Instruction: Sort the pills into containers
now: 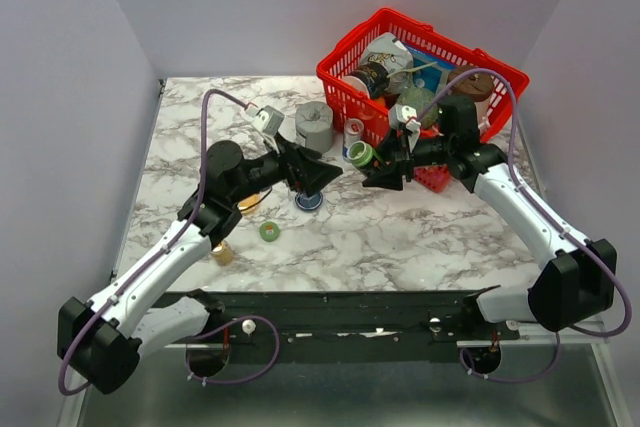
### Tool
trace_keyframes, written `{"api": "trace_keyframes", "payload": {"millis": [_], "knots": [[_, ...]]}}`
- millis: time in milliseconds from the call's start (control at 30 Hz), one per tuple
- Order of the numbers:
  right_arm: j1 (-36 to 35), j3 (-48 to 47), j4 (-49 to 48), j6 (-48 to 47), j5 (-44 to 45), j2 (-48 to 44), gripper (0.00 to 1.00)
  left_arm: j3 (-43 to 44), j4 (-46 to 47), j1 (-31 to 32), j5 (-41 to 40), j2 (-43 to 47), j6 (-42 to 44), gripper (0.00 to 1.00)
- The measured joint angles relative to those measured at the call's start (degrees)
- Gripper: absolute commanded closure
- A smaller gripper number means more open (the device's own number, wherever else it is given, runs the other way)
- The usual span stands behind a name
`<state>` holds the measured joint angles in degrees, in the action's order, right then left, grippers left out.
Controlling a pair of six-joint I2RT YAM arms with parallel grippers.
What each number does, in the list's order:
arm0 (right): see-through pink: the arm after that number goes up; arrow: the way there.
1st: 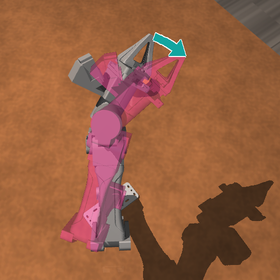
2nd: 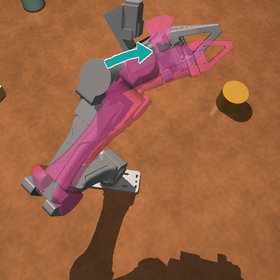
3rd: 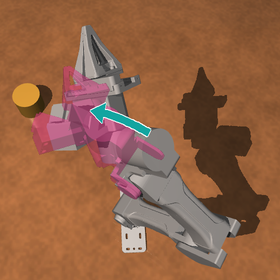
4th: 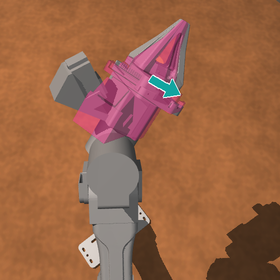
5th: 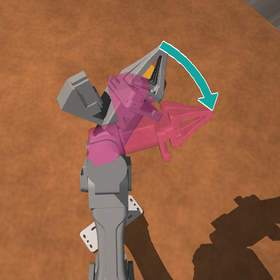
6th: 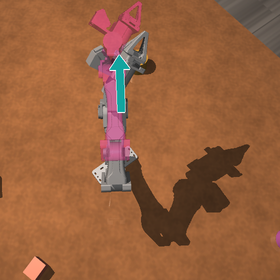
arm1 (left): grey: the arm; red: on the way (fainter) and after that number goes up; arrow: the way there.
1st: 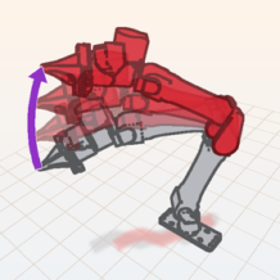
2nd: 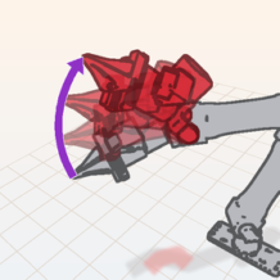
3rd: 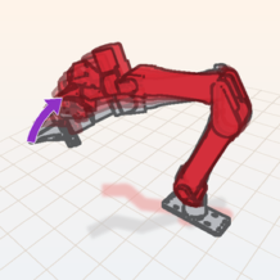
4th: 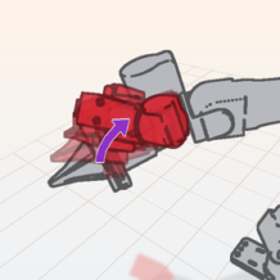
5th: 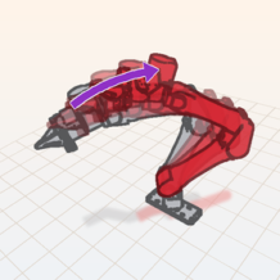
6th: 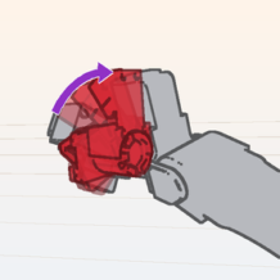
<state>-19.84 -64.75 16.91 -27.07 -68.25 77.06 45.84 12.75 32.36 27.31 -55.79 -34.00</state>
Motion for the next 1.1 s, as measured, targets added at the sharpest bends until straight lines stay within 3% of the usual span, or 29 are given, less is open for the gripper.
{"api": "trace_keyframes", "payload": {"millis": [233, 467, 867, 967, 1100], "knots": [[-1.2, 0.0, 0.0, 0.0, 0.2, 1.1, 0.89, 7.8, 0.3, 1.8, 1.3, -7.1, -3.7, 0.01], [-1.8, 0.0, 0.3, 0.0, 1.2, 2.1, 0.88, 17.6, -10.3, 8.0, -3.9, -12.7, 0.4, 0.03], [-2.2, 0.0, 1.0, -0.1, 1.7, 2.5, 0.88, 26.4, -26.5, 13.2, -15.3, -18.4, 7.5, 0.27], [-2.2, 0.0, 1.0, -0.1, 1.7, 2.5, 0.88, 26.5, -28.1, 13.3, -15.8, -19.2, 7.9, 0.39], [-2.2, 0.0, 1.2, -0.3, 2.0, 2.6, 0.86, 26.7, -28.8, 13.4, -15.8, -19.8, 7.6, 0.74]]}}
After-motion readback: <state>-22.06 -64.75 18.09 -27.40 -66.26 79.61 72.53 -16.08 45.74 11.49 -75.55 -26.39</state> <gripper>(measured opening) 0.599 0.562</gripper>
